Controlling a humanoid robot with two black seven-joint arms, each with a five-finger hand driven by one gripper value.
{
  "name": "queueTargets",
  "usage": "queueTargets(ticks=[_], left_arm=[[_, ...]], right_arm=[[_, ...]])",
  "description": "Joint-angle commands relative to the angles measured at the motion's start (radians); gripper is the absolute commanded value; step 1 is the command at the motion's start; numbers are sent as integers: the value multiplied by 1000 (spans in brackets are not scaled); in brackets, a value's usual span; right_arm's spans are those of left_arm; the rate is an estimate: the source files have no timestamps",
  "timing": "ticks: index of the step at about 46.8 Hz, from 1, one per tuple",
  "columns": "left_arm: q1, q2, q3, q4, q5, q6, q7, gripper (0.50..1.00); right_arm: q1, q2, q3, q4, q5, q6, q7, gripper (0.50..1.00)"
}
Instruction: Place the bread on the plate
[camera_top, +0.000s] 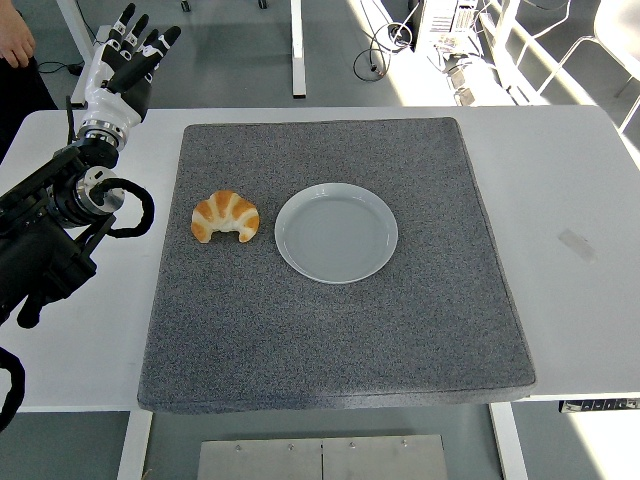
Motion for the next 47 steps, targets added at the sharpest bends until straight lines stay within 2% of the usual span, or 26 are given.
queueTargets(ticks=[1, 19, 27, 35, 47], left_arm=[[-3, 0, 3, 0, 2, 0, 0, 989], [-10, 2, 11, 0, 9, -6, -7, 987], [-5, 23, 18, -9, 11, -35, -3, 984], [-45, 103, 132, -43, 11, -76, -7, 983], [-132, 243, 347, -149, 14, -76, 5, 981]], right_arm=[[1, 0, 0, 0, 0, 0, 0, 1000], [0, 0, 0, 0, 0, 0, 0, 1000], [0, 0, 0, 0, 0, 0, 0, 1000], [0, 0, 0, 0, 0, 0, 0, 1000], [0, 0, 0, 0, 0, 0, 0, 1000]])
